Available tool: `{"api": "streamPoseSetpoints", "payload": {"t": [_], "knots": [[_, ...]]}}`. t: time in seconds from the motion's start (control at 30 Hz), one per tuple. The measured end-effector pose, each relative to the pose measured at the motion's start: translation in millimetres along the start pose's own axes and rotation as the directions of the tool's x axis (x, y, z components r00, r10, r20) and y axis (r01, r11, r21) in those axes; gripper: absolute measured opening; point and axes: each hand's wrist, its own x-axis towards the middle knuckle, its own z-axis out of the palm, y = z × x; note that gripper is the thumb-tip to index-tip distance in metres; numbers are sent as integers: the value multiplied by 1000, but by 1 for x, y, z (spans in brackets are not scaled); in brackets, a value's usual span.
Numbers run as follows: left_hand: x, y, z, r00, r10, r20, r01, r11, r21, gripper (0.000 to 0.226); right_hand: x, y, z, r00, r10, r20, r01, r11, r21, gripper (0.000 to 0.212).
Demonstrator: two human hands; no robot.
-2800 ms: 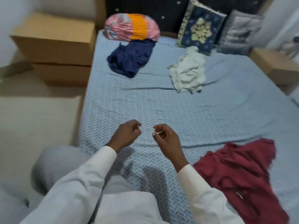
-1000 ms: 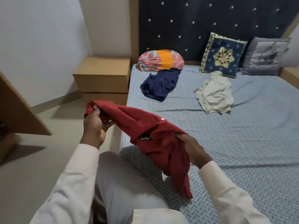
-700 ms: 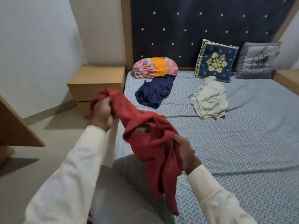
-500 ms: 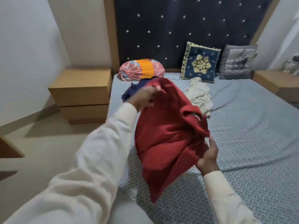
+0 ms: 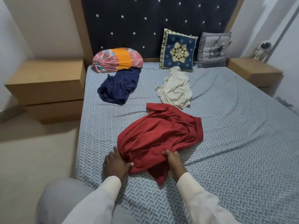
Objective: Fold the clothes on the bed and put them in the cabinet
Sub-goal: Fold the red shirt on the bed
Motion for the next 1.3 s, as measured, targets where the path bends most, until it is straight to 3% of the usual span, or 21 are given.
{"api": "streamPoseSetpoints", "payload": {"t": [0.07, 0.13, 0.2, 0.3, 0.4, 0.43, 0.47, 0.53, 0.6, 0.67, 0.73, 0.8, 0.83, 0.87, 0.93, 1.0, 1.07, 1.13, 1.2, 1.23, 1.3], "knots": [[20, -9, -4, 999, 34, 8, -33, 997, -71, 59, -6, -21, 1, 1000, 6, 26, -10, 990, 141, 17], [32, -6, -9, 995, 98, 33, -91, 982, -164, 36, -8, -42, -4, 996, 28, 80, -47, 969, 244, 31], [36, 7, -10, 994, 98, 40, -73, 910, -407, 38, -10, -60, -12, 984, 47, 171, -94, 955, 280, 57], [44, 31, -30, 996, -76, -43, 18, 657, -754, 48, -15, -85, -22, 970, 56, 237, -114, 964, 240, 59], [80, 48, -82, 972, -230, -45, 35, 329, -944, 31, -17, -109, -29, 975, 10, 223, -68, 965, 254, 59], [93, 51, -103, 959, -277, -56, 28, 292, -956, 22, -16, -115, -34, 976, -12, 219, -44, 967, 250, 57], [104, 51, -124, 950, -294, -107, -12, 306, -952, 16, -16, -122, -40, 970, -40, 240, -18, 973, 232, 53], [122, 43, -168, 937, -247, -248, -101, 488, -867, 11, -20, -129, -55, 950, -64, 307, 32, 993, 110, 43], [135, 23, -197, 916, -192, -353, -103, 735, -670, 27, -25, -127, -70, 919, -37, 392, 70, 995, -70, 36], [129, 3, -204, 896, -212, -391, -28, 850, -526, 45, -24, -112, -82, 907, 72, 415, 74, 943, -325, 41], [110, -10, -177, 906, -173, -387, -54, 859, -510, 47, -15, -89, -91, 913, 154, 379, 96, 820, -565, 64], [80, -16, -131, 965, 94, -246, -201, 866, -458, 44, -7, -69, -91, 929, 175, 327, 102, 727, -678, 79], [62, -18, -105, 961, 269, -63, -269, 861, -431, 49, -2, -61, -91, 932, 176, 316, 112, 691, -714, 81], [45, -19, -81, 910, 386, 150, -308, 873, -380, 57, 4, -54, -91, 933, 177, 314, 130, 646, -752, 80], [19, -17, -46, 812, 405, 421, -404, 910, -97, 81, 8, -52, -92, 953, 126, 275, 157, 572, -805, 70], [6, -15, -26, 833, 389, 393, -489, 850, 196, 91, 11, -63, -106, 985, 11, 172, 141, 528, -837, 40], [0, -12, -23, 846, 436, 306, -516, 812, 272, 77, 12, -75, -128, 987, -161, 12, 78, 415, -906, 26], [1, -15, -23, 859, 464, 215, -511, 795, 327, 53, 5, -79, -147, 904, -367, -220, -117, 281, -953, 37], [0, -18, -24, 884, 449, 134, -466, 812, 353, 35, 1, -69, -155, 784, -511, -353, -272, 229, -935, 43], [0, -20, -25, 894, 441, 77, -440, 837, 324, 31, -5, -64, -150, 746, -566, -351, -280, 212, -936, 51], [1, -26, -26, 896, 443, -44, -422, 877, 228, 28, -5, -53, -136, 723, -654, -222, -143, 173, -975, 64]]}}
